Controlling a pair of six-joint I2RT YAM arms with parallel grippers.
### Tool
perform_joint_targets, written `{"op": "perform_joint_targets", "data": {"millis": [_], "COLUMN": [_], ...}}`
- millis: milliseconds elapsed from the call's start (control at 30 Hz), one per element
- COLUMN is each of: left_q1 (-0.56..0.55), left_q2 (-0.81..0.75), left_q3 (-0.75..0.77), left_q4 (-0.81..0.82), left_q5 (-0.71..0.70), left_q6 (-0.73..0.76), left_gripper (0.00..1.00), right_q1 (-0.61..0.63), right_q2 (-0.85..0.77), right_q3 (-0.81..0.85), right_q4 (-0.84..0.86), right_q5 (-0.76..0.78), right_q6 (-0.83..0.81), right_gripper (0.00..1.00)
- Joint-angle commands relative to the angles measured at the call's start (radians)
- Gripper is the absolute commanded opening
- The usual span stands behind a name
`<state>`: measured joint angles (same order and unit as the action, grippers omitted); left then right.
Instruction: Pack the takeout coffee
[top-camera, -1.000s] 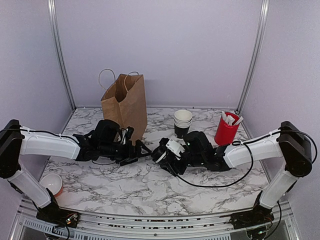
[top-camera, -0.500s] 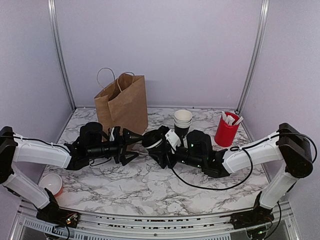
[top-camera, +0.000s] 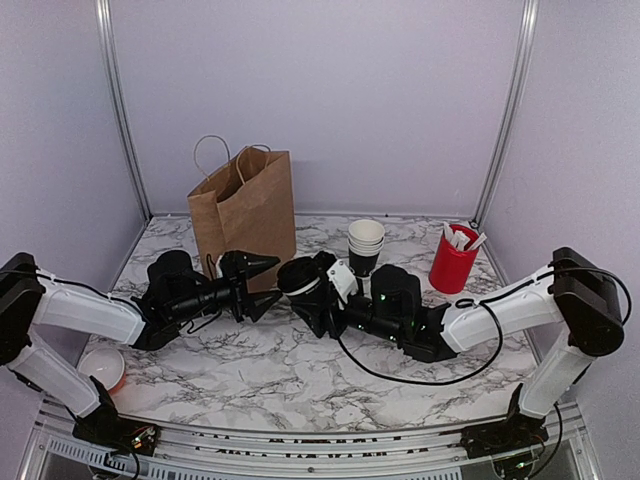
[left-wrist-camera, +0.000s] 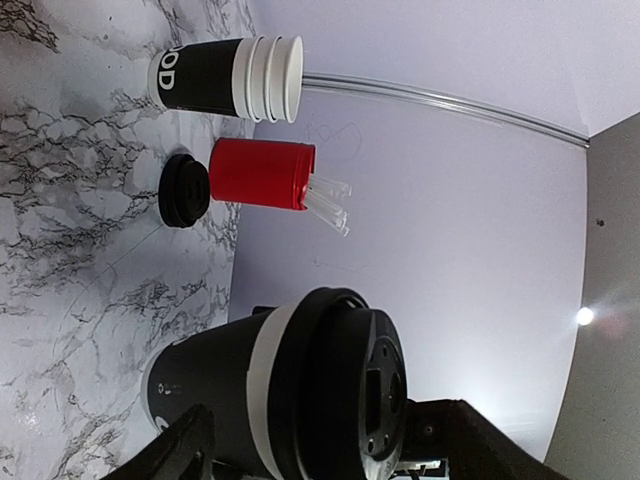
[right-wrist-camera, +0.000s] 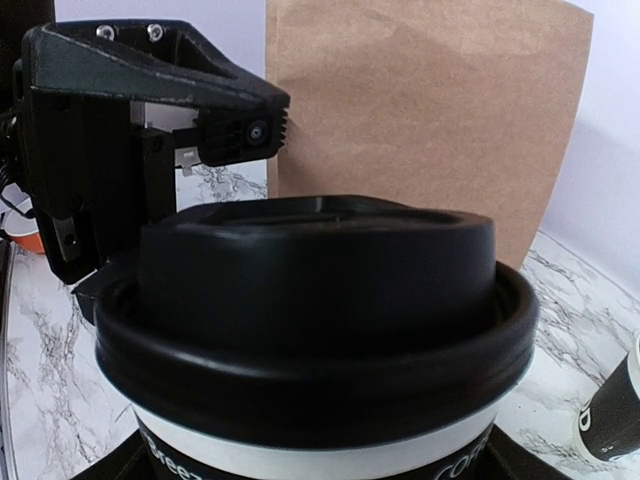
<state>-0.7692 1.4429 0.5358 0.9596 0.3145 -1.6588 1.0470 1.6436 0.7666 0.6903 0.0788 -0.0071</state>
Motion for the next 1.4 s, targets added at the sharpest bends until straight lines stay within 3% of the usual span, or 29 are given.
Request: {"op": "perform_joint_targets", "data": {"millis": [0,467,900,1367], "left_q1": [-0.004,-0.005,-0.005,-0.004], "left_q2": [0.046,0.081,0.103,0.123], "left_q3": [-0.002,0.029,0.044,0.069], "left_q4": [0.053,-0.024,-0.095,-0.167], "left_q5": [0.037,0.086,0.113,0.120], "left_q6": [-0.004,0.085,0.145,0.211], "left_gripper": [0.76,0.62,0.35,0.26], "right_q1": [0.008,0.010,0.009,0.010], "right_q2": [0.012,0.040,0.069,0.128], "right_q3": [-0.009,0.000,0.015,0.043], "right_q4": [0.047,-0.008,-0.016,-0.047], "right_q5": [0.026,0.007,0.005,0.017], "right_q6": [-0.003,-0.054,-0.080,-0.089], "right_gripper": [0.77,0.77,0.78,0.88]}}
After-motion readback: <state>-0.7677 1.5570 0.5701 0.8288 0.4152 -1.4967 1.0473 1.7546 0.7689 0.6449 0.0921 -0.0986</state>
